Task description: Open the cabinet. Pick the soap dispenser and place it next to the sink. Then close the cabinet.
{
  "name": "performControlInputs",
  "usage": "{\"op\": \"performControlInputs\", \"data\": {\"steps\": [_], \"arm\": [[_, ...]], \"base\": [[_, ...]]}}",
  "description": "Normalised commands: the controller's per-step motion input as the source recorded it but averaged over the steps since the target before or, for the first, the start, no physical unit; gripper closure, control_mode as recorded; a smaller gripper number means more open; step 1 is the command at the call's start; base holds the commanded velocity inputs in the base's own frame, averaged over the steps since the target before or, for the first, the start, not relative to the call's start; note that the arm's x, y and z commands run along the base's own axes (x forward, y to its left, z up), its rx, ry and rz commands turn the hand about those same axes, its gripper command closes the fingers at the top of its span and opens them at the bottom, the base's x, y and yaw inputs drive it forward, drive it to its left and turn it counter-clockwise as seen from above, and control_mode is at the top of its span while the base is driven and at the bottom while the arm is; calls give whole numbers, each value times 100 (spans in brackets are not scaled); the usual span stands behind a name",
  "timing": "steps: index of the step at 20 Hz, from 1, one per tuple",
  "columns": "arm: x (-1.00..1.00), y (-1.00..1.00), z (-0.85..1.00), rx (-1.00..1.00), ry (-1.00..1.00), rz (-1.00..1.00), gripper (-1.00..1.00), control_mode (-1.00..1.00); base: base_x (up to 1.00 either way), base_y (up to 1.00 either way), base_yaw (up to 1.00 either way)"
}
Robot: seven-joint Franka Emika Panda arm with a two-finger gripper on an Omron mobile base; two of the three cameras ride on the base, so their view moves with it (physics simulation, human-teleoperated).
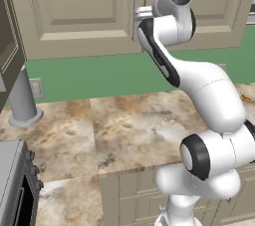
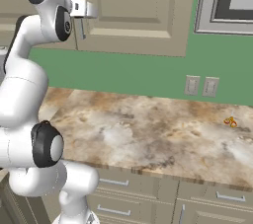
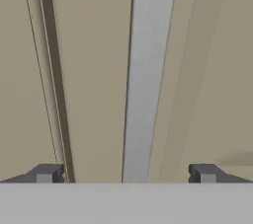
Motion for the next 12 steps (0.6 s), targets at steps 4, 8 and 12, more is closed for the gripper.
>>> {"op": "performControlInputs", "data": {"steps": [4,8,12], "arm": [[47,2,-5,0,-1,0,-100,-100],[45,0,-8,1,-1,0,100,-100],[27,-1,-8,1,-1,0,100,-100]], "base": [[0,0,0],[0,0,0],[0,0,0]]}}
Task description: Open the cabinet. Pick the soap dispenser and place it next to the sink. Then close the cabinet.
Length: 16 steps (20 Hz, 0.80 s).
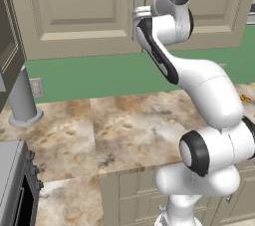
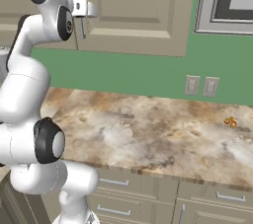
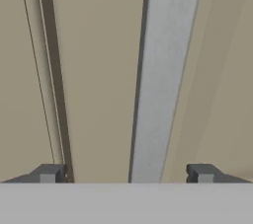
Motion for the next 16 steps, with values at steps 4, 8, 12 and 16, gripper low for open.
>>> {"op": "performControlInputs", "data": {"steps": [4,8,12,16], "arm": [[1,0,-7,7,-1,0,100,-100],[0,1,-1,11,0,0,100,-100],[-6,0,0,12,0,0,100,-100],[-27,2,0,8,0,5,100,-100]], "base": [[0,0,0],[0,0,0],[0,0,0],[0,0,0]]}}
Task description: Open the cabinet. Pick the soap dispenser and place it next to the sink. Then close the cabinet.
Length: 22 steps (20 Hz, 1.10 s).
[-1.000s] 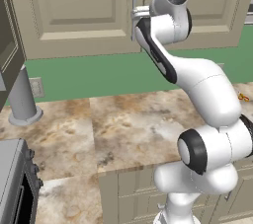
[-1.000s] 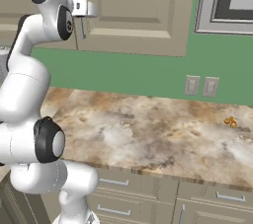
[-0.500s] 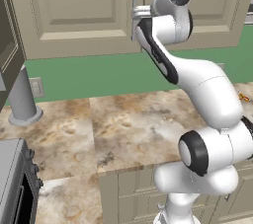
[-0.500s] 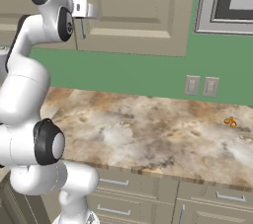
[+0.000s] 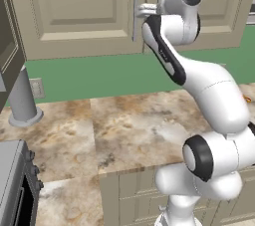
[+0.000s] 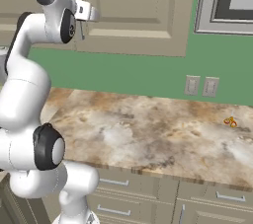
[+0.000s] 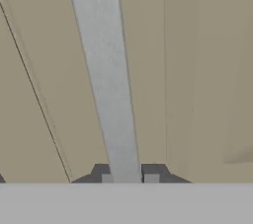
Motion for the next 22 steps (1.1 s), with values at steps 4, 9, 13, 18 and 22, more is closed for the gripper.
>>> {"op": "performControlInputs", "data": {"steps": [4,9,13,18,22], "arm": [[-48,8,0,3,0,7,100,-100],[-63,2,0,0,0,10,100,-100],[-69,0,2,0,0,12,100,-100],[-67,0,7,0,0,12,100,-100],[-64,-5,13,0,0,10,100,-100]], "base": [[0,0,0],[0,0,0],[0,0,0],[0,0,0],[0,0,0]]}}
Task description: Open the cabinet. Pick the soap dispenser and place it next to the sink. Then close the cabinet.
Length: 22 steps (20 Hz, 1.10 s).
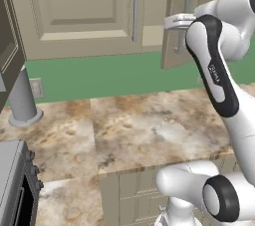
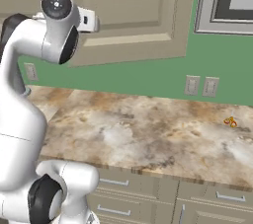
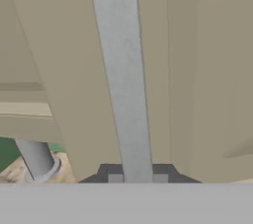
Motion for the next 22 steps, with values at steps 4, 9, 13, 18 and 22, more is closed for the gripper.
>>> {"op": "performControlInputs", "data": {"steps": [4,9,13,18,22], "arm": [[-66,-23,13,3,0,11,100,-100],[-70,-38,12,10,0,15,100,-100],[-67,-45,12,14,0,18,100,-100],[-60,-49,12,18,1,19,100,-100],[-58,-52,12,20,0,20,100,-100]], "base": [[0,0,0],[0,0,0],[0,0,0],[0,0,0],[0,0,0]]}}
